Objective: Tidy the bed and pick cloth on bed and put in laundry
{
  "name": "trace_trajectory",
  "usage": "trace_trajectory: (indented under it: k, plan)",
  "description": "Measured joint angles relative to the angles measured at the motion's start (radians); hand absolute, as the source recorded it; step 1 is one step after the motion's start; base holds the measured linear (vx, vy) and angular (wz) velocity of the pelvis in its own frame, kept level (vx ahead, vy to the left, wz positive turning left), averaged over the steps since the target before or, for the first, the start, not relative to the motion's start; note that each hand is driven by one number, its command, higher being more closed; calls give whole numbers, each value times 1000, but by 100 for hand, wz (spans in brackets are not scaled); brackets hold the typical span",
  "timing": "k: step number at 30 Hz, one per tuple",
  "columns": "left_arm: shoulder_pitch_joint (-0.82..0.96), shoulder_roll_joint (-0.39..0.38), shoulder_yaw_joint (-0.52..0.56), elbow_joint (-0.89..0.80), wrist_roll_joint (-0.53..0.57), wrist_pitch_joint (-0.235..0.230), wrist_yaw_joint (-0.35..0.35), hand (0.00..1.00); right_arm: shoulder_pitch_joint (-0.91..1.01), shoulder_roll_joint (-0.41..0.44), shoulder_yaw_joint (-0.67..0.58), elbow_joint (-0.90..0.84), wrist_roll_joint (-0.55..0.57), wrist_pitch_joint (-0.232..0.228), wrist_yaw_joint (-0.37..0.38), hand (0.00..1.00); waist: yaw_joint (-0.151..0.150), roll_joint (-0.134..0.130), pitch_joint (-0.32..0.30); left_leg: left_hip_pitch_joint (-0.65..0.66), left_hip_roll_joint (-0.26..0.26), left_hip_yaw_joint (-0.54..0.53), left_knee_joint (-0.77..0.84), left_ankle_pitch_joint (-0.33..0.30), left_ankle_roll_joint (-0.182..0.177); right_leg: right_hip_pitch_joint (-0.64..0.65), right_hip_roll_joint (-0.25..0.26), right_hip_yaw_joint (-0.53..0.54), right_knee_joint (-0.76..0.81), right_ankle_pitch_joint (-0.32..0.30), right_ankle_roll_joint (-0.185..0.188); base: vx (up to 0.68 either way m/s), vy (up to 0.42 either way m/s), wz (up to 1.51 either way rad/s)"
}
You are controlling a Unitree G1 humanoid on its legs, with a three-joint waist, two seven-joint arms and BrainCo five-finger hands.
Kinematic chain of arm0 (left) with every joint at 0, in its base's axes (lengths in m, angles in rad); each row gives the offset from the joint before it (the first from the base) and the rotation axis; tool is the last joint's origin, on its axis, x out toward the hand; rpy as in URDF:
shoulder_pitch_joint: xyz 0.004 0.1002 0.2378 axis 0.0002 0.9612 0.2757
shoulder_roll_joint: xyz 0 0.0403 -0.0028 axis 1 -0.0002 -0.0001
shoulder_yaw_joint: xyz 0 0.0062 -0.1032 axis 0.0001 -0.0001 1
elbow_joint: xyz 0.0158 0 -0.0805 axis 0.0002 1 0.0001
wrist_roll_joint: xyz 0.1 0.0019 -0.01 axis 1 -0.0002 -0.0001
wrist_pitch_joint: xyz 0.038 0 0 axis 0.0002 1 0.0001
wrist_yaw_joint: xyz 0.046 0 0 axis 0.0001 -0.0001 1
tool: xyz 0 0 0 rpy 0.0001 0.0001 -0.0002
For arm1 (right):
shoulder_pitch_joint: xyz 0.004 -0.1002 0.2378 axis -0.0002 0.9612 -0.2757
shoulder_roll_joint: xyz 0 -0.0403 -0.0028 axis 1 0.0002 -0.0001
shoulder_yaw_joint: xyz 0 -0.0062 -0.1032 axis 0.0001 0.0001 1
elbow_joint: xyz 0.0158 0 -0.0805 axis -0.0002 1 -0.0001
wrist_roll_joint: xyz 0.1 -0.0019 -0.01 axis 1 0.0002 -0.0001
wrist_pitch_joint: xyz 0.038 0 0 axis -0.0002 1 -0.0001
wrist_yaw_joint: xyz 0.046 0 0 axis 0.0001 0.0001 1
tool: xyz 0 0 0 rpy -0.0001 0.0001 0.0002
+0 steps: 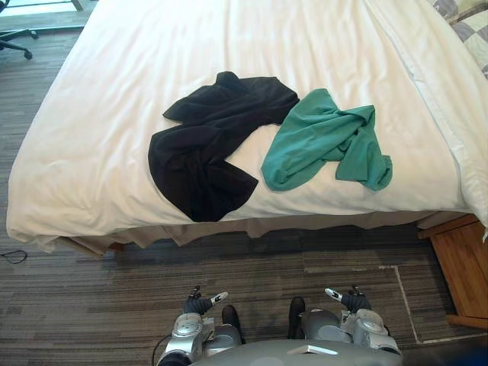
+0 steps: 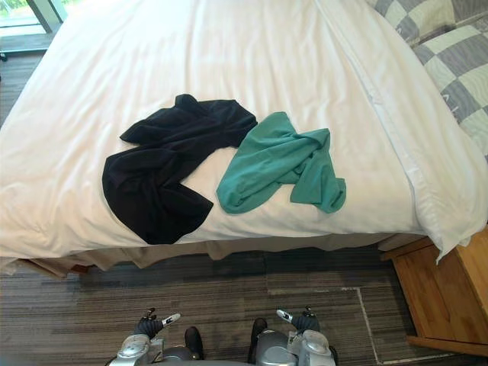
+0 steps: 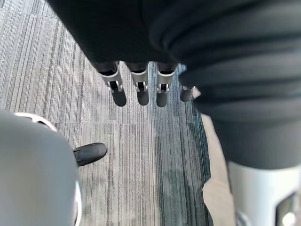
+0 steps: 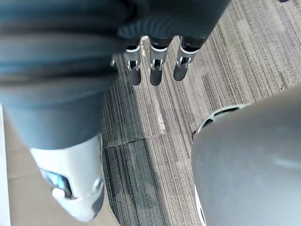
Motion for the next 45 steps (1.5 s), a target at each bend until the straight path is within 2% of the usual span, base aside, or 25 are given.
trace_trajectory:
  k: [4, 6, 9, 11, 13, 15, 18, 19, 21, 23, 25, 27, 28, 31, 33, 36, 38, 40, 45]
  plan:
    - [16, 0, 118, 0, -90, 0, 7, 0, 13, 4, -107, 11, 62, 5, -1, 0, 2, -3, -1, -21, 0, -1, 54, -30, -1, 15, -8, -3, -15, 3, 6, 15, 18, 8]
    - [17, 7, 216, 0, -146, 1, 13, 0, 37, -1, -209, 1, 128, 5, -8, 0, 2, -5, -1, -53, -4, 0, 116, -39, -3, 21, -27, -17, -14, 2, 7, 33, 10, 18]
    - [12, 28, 406, -1, -229, 0, 36, 0, 58, -33, -400, -28, 233, 6, -39, 0, 1, 4, -4, -51, -10, 5, 118, -38, -5, 22, -35, -23, -6, -4, 8, 27, -3, 4]
    - [10, 66, 529, -31, -274, 0, 52, 0, 82, -43, -512, -128, 275, 4, -74, 0, -1, 5, -4, -37, -9, 9, 100, -38, -4, 7, -37, -20, 33, -25, 7, -2, -18, -5]
    - [7, 115, 592, -85, -311, -6, 71, 0, 96, -64, -609, -240, 308, -1, -116, 0, -3, 4, -6, -31, -11, 8, 83, -41, -5, -16, -41, -17, 73, -53, 6, -16, -10, 1]
    - [-5, 151, 600, -118, -339, -14, 89, 0, 102, -86, -644, -309, 311, -6, -145, 0, -2, 5, -8, -32, -11, 6, 77, -42, -4, -25, -40, -17, 87, -63, 4, -34, -28, 2]
    - [-9, 184, 590, -303, -370, -56, 140, 0, 119, -136, -697, -547, 259, -9, -222, 0, 0, 10, -27, -35, -11, 3, 76, -45, -3, -33, -39, -14, 97, -72, 6, -1, -10, 0]
    - [-9, 185, 588, -336, -371, -61, 149, 0, 119, -143, -698, -576, 244, -10, -232, 0, 1, 11, -31, -35, -11, 3, 76, -46, -3, -33, -39, -13, 97, -73, 6, 38, -13, 0]
    - [-14, 213, 522, -511, -375, -104, 192, 0, 112, -186, -688, -693, 156, -31, -269, 0, 5, 8, -44, -35, -14, 3, 82, -53, -1, -33, -37, -11, 103, -75, 4, 57, -4, -3]
    - [-25, 242, 503, -604, -375, -130, 208, 0, 97, -224, -668, -729, 105, -37, -280, 0, 5, 7, -49, -36, -12, 3, 93, -64, 0, -31, -36, -9, 106, -76, 3, 77, -8, -7]
    - [-49, 303, 486, -652, -368, -156, 217, 0, 67, -287, -616, -742, 20, -36, -282, 0, 5, 9, -48, -38, -11, 11, 115, -80, 1, -31, -35, 3, 107, -77, 3, 62, 8, -17]
    - [-126, 410, 434, -656, -314, -161, 226, 0, 13, -402, -504, -742, -81, -35, -270, 0, 4, 19, -39, -61, -4, 21, 184, -119, 11, -34, -36, 16, 118, -78, 4, 36, 19, -18]
    - [-174, 454, 406, -656, -297, -163, 227, 0, -23, -463, -432, -742, -94, -37, -265, 0, 2, 25, -29, -83, 3, 23, 236, -142, 17, -43, -36, 24, 133, -79, 3, -2, 11, -13]
    - [-274, 537, 347, -657, -273, -179, 225, 0, -119, -554, -300, -743, -123, -54, -249, 0, 0, 31, -4, -144, 17, 24, 335, -171, 28, -82, -43, 38, 173, -79, 3, -52, 27, -9]
    - [-390, 619, 284, -658, -239, -190, 227, 0, -247, -618, -167, -744, -160, -76, -244, 0, 2, 33, 45, -212, 31, 27, 410, -192, 37, -143, -42, 64, 212, -78, 3, -127, 41, -11]
    - [-472, 660, 229, -657, -167, -177, 245, 0, -359, -652, -52, -744, -178, -85, -231, 0, 4, 36, 78, -269, 38, 31, 443, -198, 42, -201, -47, 80, 234, -77, 2, -107, 18, -7]
    - [-525, 677, 182, -653, -104, -158, 245, 0, -427, -662, 26, -744, -200, -88, -214, 0, 8, 40, 111, -286, 44, 31, 463, -208, 43, -217, -49, 84, 248, -77, 2, -88, 36, -7]
    - [-588, 692, 113, -625, -54, -132, 240, 0, -491, -682, 110, -744, -200, -93, -198, 0, 9, 43, 117, -327, 44, 33, 474, -209, 43, -266, -53, 88, 263, -70, -3, -92, 28, -2]
    - [-718, 722, 24, -549, 37, -85, 216, 0, -573, -684, 141, -755, -200, -95, -179, 0, 7, 52, 161, -367, 42, 43, 474, -204, 50, -312, -53, 102, 257, -43, -4, -51, 28, -6]
